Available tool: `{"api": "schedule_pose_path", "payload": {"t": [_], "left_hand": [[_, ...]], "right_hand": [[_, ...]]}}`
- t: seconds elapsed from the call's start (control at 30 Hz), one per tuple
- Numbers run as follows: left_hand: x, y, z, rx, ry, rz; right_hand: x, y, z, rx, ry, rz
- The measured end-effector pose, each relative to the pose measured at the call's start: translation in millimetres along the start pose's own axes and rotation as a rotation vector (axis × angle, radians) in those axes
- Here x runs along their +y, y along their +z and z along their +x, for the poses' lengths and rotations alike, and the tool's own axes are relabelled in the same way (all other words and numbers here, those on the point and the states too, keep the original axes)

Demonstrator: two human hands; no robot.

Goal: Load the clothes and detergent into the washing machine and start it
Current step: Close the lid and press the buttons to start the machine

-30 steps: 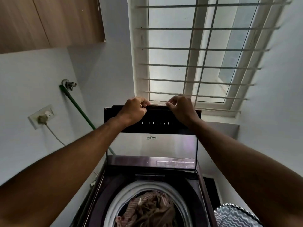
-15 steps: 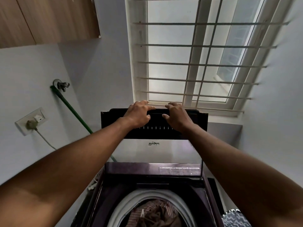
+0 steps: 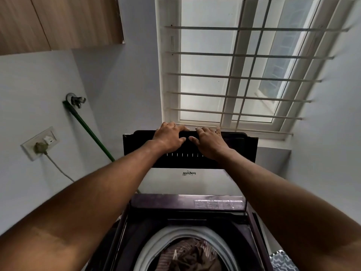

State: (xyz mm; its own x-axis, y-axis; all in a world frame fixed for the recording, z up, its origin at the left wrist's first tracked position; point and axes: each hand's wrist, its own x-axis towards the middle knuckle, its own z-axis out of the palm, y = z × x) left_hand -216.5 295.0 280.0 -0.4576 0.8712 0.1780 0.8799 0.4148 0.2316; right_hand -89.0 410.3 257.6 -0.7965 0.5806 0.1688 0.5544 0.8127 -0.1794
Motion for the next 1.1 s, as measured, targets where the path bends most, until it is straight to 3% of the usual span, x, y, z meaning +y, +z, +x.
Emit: {"api": "schedule_pose_path", "payload": {"t": [0.43,0.77,0.87,1.1], "left_hand": [[9,-23,-59,-0.012,-0.013,-0.004],[12,-38,-133,-0.306,0.102,-0.013],[16,-32,-150,-0.409,0.149,-0.023],[19,5,-204,-0.586,0.185,-0.018]], "right_hand": [[-20,-29,-59,0.081,0.0,-0.028],[-36,-57,-145,-0.095,-0.019,0.097],[-39,-56,-179,-0.081,-0.018,0.163],[-42,-27,-253,-0.143,-0.017,0.054]]}}
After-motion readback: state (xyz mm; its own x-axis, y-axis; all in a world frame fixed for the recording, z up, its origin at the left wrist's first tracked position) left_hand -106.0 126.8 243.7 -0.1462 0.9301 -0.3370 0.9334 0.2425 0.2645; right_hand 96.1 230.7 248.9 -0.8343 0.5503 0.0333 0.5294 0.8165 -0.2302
